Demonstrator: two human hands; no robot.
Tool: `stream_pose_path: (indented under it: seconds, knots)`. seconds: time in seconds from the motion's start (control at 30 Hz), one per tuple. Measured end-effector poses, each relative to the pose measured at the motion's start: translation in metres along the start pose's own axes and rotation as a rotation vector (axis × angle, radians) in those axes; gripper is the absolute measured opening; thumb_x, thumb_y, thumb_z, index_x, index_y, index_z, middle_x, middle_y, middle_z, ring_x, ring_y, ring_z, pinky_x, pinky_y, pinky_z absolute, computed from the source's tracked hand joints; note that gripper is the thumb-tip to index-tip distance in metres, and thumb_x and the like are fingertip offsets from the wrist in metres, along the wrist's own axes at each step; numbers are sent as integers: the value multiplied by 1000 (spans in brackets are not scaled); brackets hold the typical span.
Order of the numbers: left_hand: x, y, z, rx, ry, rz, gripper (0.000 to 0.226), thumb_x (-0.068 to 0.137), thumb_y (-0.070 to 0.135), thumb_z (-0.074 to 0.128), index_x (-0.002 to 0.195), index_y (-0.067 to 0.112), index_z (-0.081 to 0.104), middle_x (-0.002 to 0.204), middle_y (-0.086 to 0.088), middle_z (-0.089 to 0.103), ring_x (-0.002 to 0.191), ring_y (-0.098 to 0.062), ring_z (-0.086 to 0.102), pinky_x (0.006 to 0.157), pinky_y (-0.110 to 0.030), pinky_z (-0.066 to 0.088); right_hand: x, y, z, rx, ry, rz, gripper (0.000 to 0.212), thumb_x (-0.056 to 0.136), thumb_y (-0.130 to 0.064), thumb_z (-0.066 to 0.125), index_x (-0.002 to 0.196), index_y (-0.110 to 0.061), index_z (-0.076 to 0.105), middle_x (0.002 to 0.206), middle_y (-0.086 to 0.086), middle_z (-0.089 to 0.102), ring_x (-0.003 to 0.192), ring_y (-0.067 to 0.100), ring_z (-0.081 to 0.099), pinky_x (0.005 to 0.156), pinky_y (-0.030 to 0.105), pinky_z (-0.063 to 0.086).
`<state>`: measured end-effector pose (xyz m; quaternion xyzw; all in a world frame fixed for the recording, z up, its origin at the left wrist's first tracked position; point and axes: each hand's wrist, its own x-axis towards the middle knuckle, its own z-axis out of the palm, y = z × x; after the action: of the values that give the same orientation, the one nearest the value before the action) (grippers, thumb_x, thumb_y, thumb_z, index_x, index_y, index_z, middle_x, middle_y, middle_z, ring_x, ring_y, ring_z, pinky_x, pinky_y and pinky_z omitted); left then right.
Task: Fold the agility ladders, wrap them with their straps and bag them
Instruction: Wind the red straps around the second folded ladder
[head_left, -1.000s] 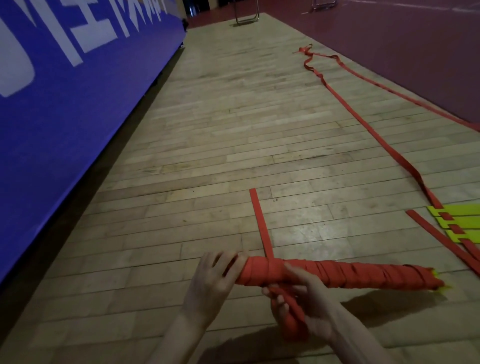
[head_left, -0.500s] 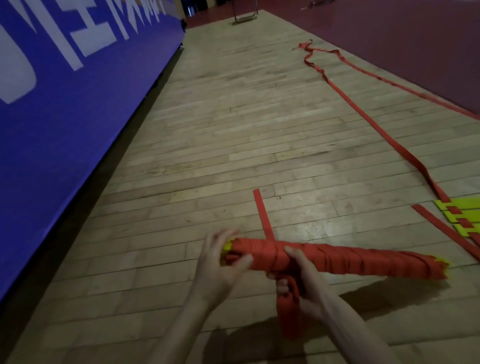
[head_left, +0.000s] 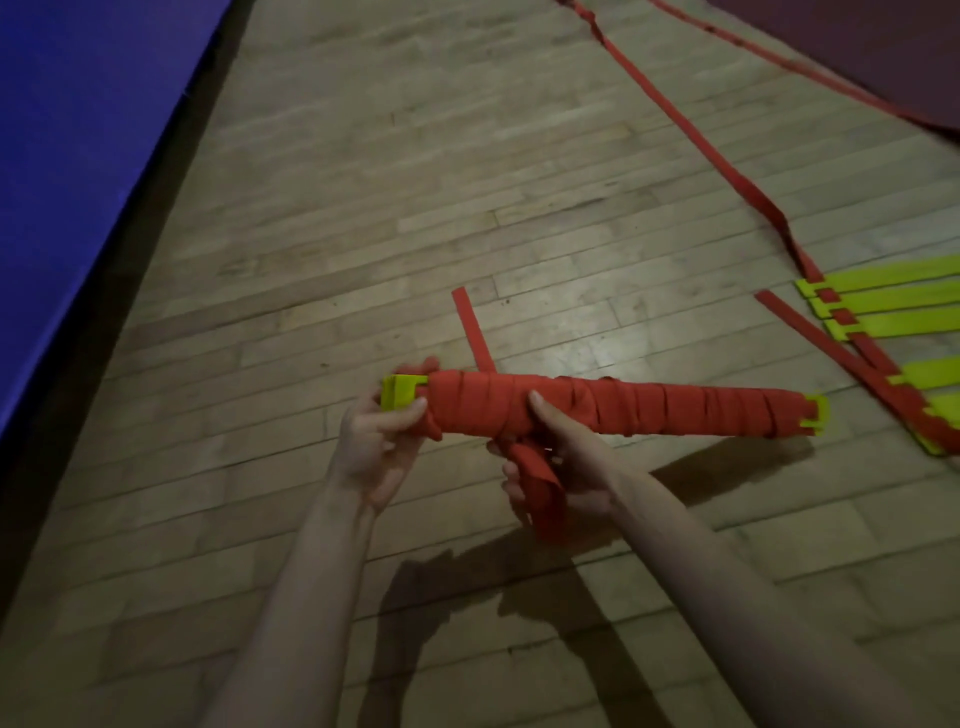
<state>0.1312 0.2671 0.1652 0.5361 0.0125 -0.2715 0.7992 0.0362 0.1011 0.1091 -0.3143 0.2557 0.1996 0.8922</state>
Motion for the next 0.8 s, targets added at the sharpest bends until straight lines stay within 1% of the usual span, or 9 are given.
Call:
stream_pose_path:
  seconds: [0.13, 0.2, 0.3, 0.37, 0.43, 0.53, 0.6, 0.7, 0.8]
  knots:
    - [0, -8, -13, -18, -74, 55, 75, 13, 13, 83, 86, 12, 71, 97, -2, 74, 92, -15, 69, 63, -22, 55, -9, 3, 6, 111, 43, 45, 81, 64, -66, 66, 108, 2, 64, 88, 11, 68, 64, 19, 65, 68, 34, 58]
    - [2, -11, -18, -38, -96, 84, 71, 3, 17, 84, 74, 17, 75, 93, 0, 74, 92, -14, 68, 70, -23, 56, -13, 3, 10, 165, 66, 50, 79, 70, -69, 65, 102, 3, 64, 85, 11, 65, 64, 20, 62, 71, 35, 56]
    - [0, -7, -17, 13, -121, 104, 66, 2, 19, 82, 68, 20, 75, 85, 5, 70, 84, -11, 65, 66, -22, 54, -11, 6, 14, 202, 79, 15, 64, 76, -57, 70, 104, 1, 63, 82, 11, 64, 60, 17, 56, 67, 32, 53]
    - [-5, -1, -9, 15, -48, 37, 68, 16, 10, 75, 84, 20, 76, 85, 2, 68, 84, -13, 64, 72, -29, 55, -7, 8, 12, 285, 22, -86, 72, 60, -47, 85, 113, -4, 61, 81, 10, 64, 57, 15, 55, 61, 29, 53]
    - [-17, 2, 9, -124, 22, -102, 60, 47, 9, 58, 106, 15, 64, 103, -6, 63, 106, -25, 61, 87, -52, 50, -1, 5, 5, 290, -48, -178, 89, 41, -45, 94, 115, -8, 60, 84, 9, 60, 59, 16, 54, 59, 29, 52]
    - [-29, 5, 44, -315, 245, -205, 37, 81, 27, 61, 115, 13, 55, 122, -15, 53, 114, -36, 55, 85, -70, 43, 5, 0, -5, 133, -116, -220, 97, 44, -56, 91, 122, -11, 57, 91, 7, 53, 67, 17, 53, 64, 33, 53]
    - [-18, 7, 60, -280, 407, -238, 34, 83, 35, 69, 110, 18, 55, 120, -15, 52, 109, -35, 55, 80, -70, 45, 7, -1, -10, 16, -127, -189, 98, 45, -64, 86, 122, -10, 56, 83, 4, 60, 65, 18, 54, 62, 33, 54]
    - [-2, 7, 69, -279, 433, -211, 4, 84, 11, 56, 86, 13, 53, 103, -14, 56, 93, -37, 59, 74, -72, 44, 5, -8, -16, -170, -87, -182, 90, 55, -76, 74, 112, -7, 62, 81, 2, 68, 63, 17, 55, 62, 30, 53]
    - [4, 7, 65, -223, 364, -89, 21, 79, 0, 46, 70, 19, 51, 77, -1, 50, 72, -20, 52, 81, -64, 47, 4, -12, -23, -275, -16, -244, 100, 44, -77, 78, 109, -2, 65, 93, 10, 70, 65, 19, 61, 64, 30, 55]
